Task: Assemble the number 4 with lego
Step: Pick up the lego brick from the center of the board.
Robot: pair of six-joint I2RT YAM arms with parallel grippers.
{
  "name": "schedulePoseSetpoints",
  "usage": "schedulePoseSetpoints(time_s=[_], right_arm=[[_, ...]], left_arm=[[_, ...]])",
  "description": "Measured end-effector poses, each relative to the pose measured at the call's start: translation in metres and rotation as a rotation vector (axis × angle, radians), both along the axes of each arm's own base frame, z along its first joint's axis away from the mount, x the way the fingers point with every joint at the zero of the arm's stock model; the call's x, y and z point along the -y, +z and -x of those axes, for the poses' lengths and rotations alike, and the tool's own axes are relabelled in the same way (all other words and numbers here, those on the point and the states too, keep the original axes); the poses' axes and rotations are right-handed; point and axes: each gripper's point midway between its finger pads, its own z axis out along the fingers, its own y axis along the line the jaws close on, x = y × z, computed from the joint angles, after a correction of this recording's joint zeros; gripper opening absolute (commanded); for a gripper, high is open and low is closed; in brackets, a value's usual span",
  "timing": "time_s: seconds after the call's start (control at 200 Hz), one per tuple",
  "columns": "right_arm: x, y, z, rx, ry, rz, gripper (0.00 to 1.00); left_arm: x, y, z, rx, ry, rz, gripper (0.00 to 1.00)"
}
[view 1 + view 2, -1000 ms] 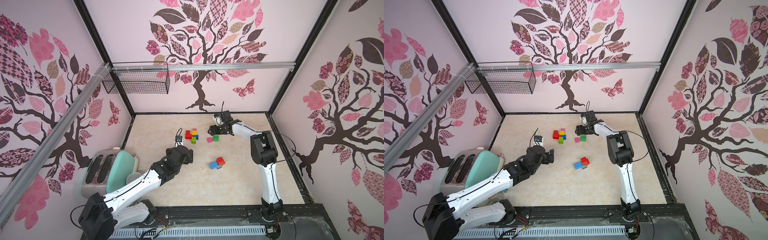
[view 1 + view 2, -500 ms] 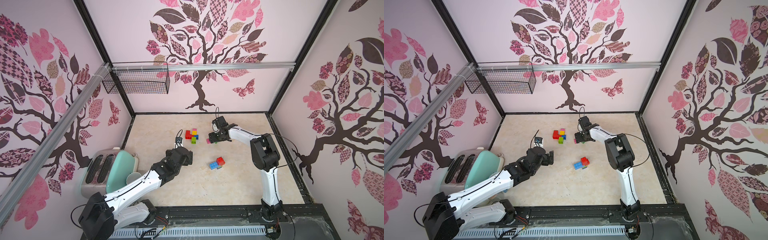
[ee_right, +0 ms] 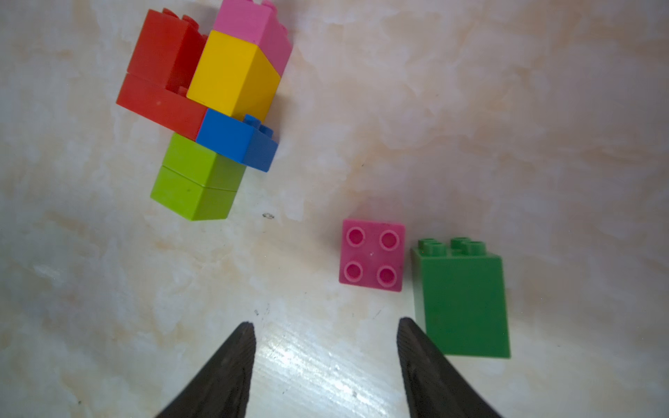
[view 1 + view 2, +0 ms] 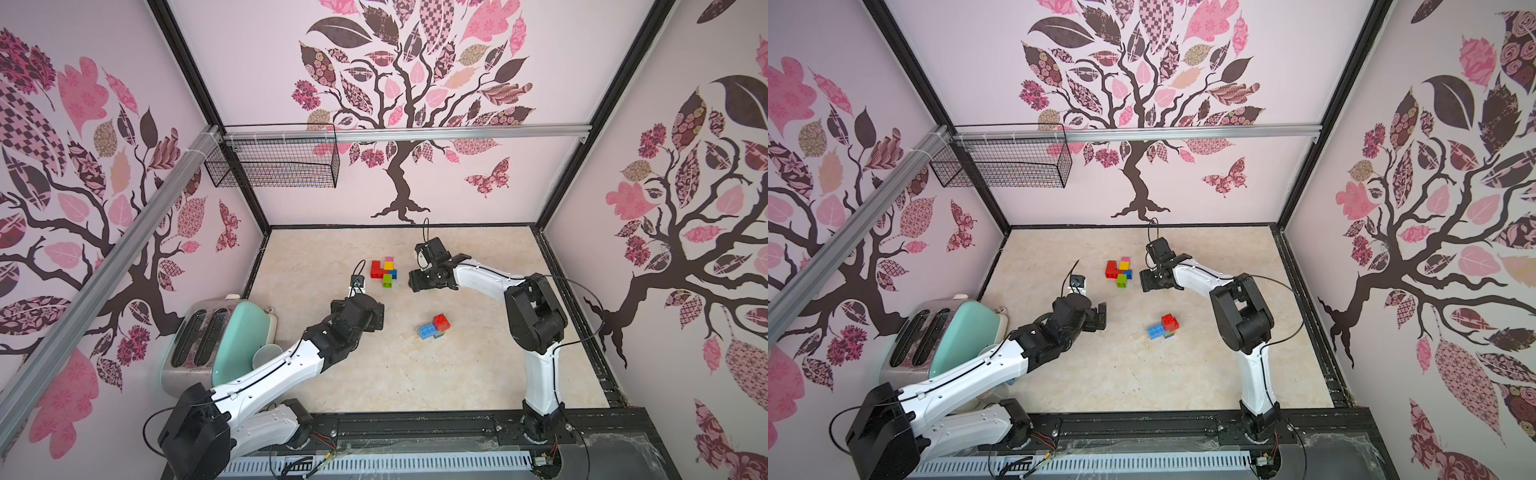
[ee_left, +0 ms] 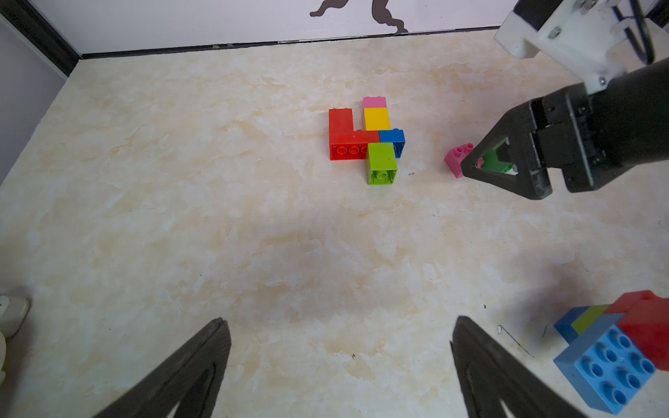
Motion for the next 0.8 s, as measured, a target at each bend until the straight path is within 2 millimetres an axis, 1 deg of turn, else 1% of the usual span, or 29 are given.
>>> schedulePoseSetpoints(time_s=[0.095,0.24,0.345,0.47,0.56,0.625,0.71,0.8], right_arm=[[0.002,0.001,-0.002,-0.002,-0.020,0.006,0.68],[0.007,-0.002,-0.005,-0.005,-0.048,0.033,0.69],[0.004,-0.009,-0.012,-0.008,-0.054,0.040,0.68],[-0.001,-0.021,-0.020,-0.022,-0.055,0.049,0.67],[0.000,-0.029,-0.024,-0.027,-0.065,0.066,0.63],[0.002,-0.031,-0.027,-0.022,-0.074,0.081,0.61],[0.004,-0.029,-0.032,-0.008,-0.085,0.094,0.55],[0.003,-0.027,-0.038,0.009,-0.089,0.103,0.47]], left_arm=[[-0.001,-0.002,-0.001,-0.005,0.002,-0.005,0.98],[-0.001,-0.003,-0.001,-0.006,0.004,-0.007,0.98],[-0.001,-0.004,-0.001,-0.009,0.003,-0.012,0.98],[-0.001,-0.005,-0.001,-0.013,0.003,-0.015,0.98],[-0.002,-0.006,-0.002,-0.013,0.005,-0.016,0.98],[-0.002,-0.006,-0.002,-0.013,0.006,-0.017,0.98],[-0.003,-0.006,-0.002,-0.013,0.007,-0.019,0.98],[-0.004,-0.006,-0.003,-0.013,0.009,-0.022,0.98]])
